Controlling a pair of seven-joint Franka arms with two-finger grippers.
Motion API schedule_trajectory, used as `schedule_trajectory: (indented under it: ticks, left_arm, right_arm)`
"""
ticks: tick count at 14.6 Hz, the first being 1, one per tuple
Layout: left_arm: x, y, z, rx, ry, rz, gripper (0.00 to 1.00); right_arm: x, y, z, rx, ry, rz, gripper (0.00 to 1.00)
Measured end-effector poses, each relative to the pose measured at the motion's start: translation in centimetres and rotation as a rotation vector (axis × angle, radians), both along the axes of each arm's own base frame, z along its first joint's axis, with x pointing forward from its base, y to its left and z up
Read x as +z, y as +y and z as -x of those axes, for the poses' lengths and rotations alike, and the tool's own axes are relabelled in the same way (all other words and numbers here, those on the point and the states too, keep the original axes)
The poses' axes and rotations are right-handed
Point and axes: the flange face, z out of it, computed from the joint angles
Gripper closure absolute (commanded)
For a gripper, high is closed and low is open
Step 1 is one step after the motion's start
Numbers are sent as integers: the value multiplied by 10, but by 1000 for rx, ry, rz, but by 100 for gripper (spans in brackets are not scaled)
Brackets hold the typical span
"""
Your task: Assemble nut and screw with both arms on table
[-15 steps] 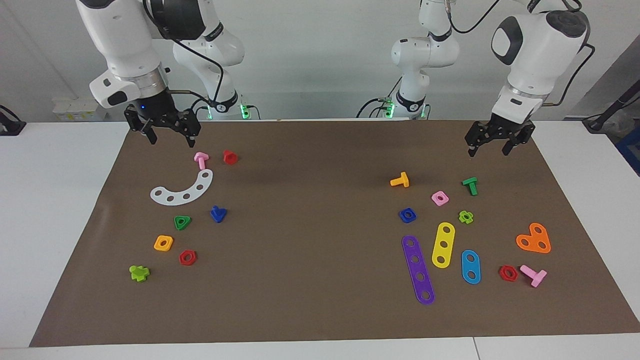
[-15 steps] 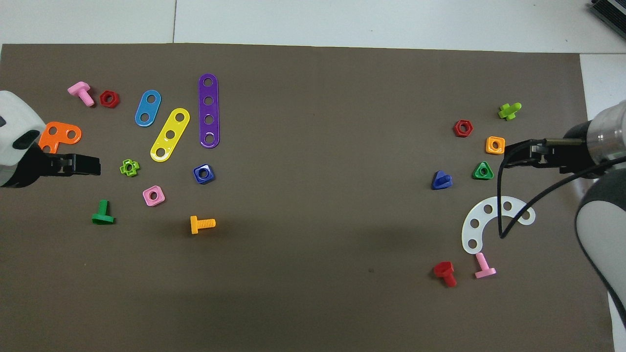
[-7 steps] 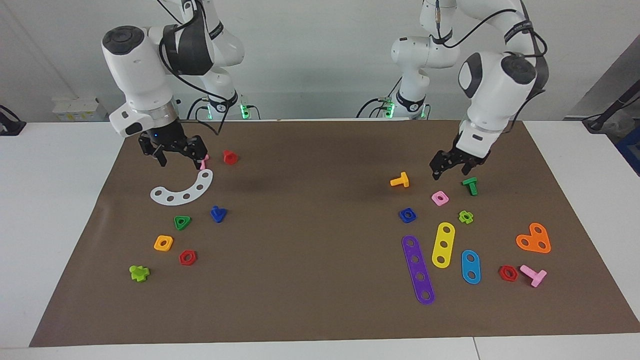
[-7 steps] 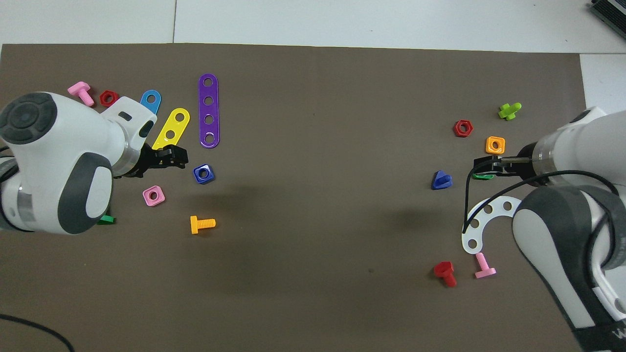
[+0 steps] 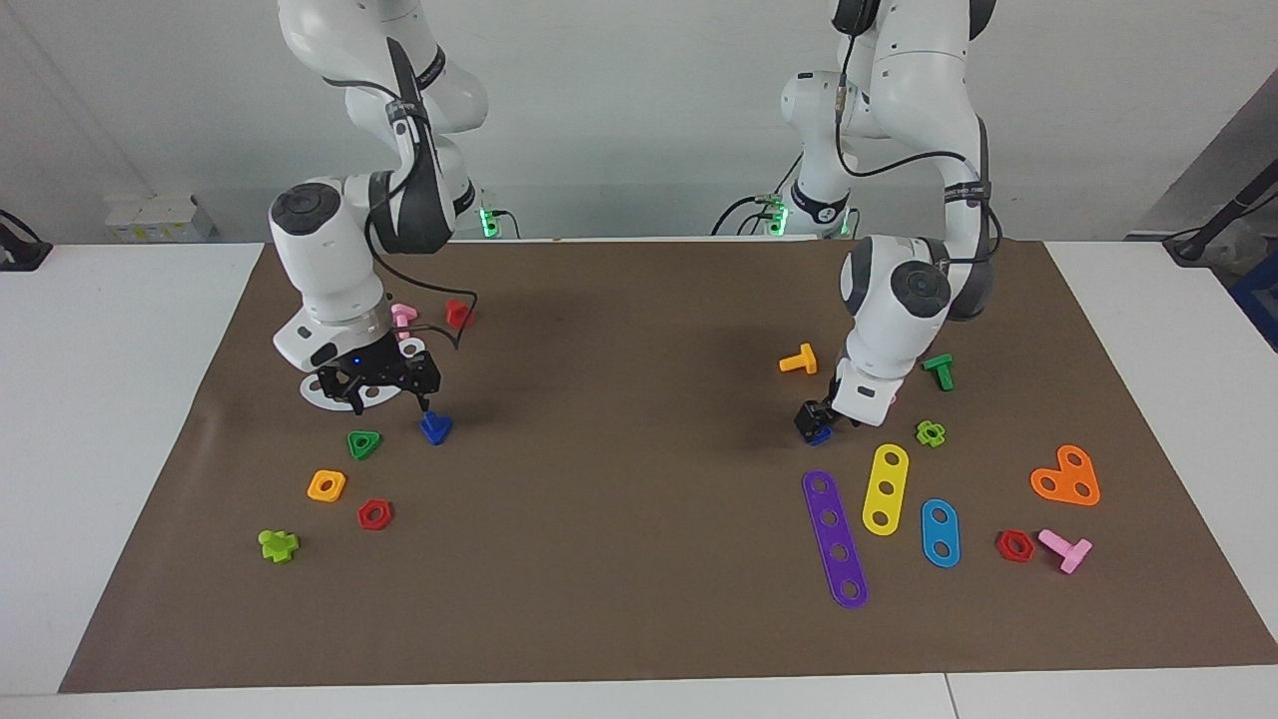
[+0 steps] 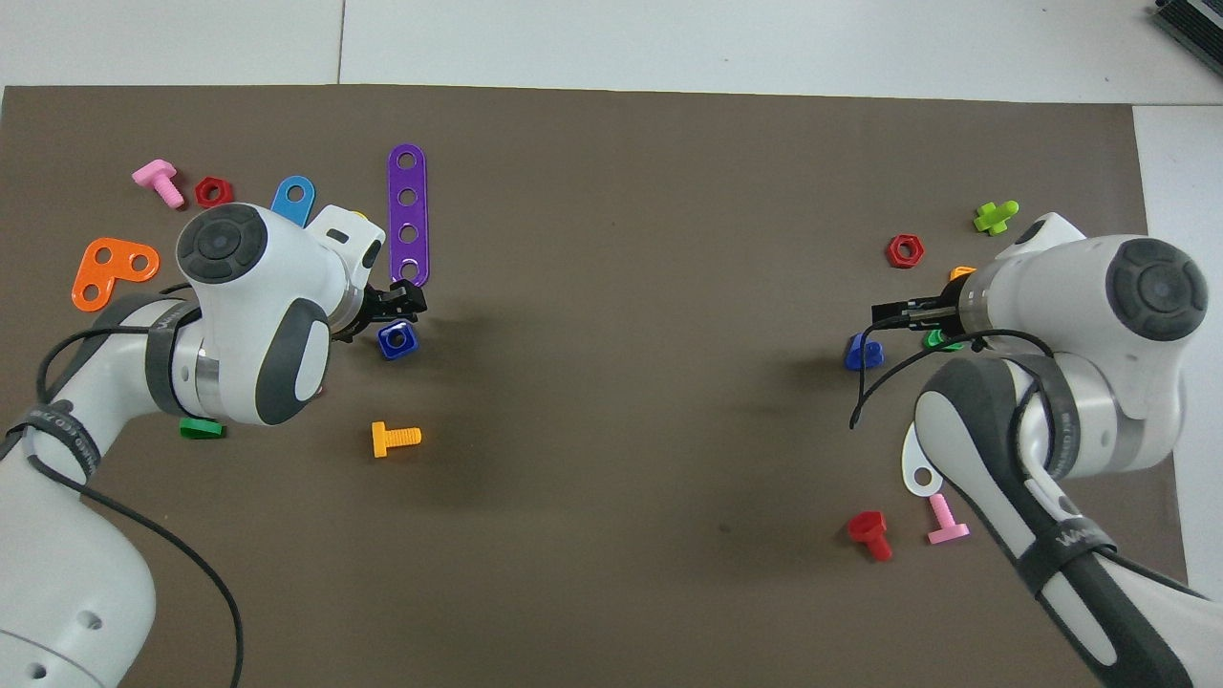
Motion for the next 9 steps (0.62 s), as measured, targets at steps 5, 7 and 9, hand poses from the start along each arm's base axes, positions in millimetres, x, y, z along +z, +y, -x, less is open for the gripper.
schedule_trajectory:
  ticks: [5, 7, 9]
  left_arm:
    - [-13, -7, 6, -7, 37, -10, 50]
    - [-13, -10, 8, -11, 49, -13, 93]
    - [-13, -10, 10, -12, 64, -16, 100]
  right_arm:
    - [-41, 33, 13, 68, 25, 1, 18]
    - [-45, 35, 15, 73, 33, 2, 37]
    - [-48, 34, 18, 71, 41, 2, 87]
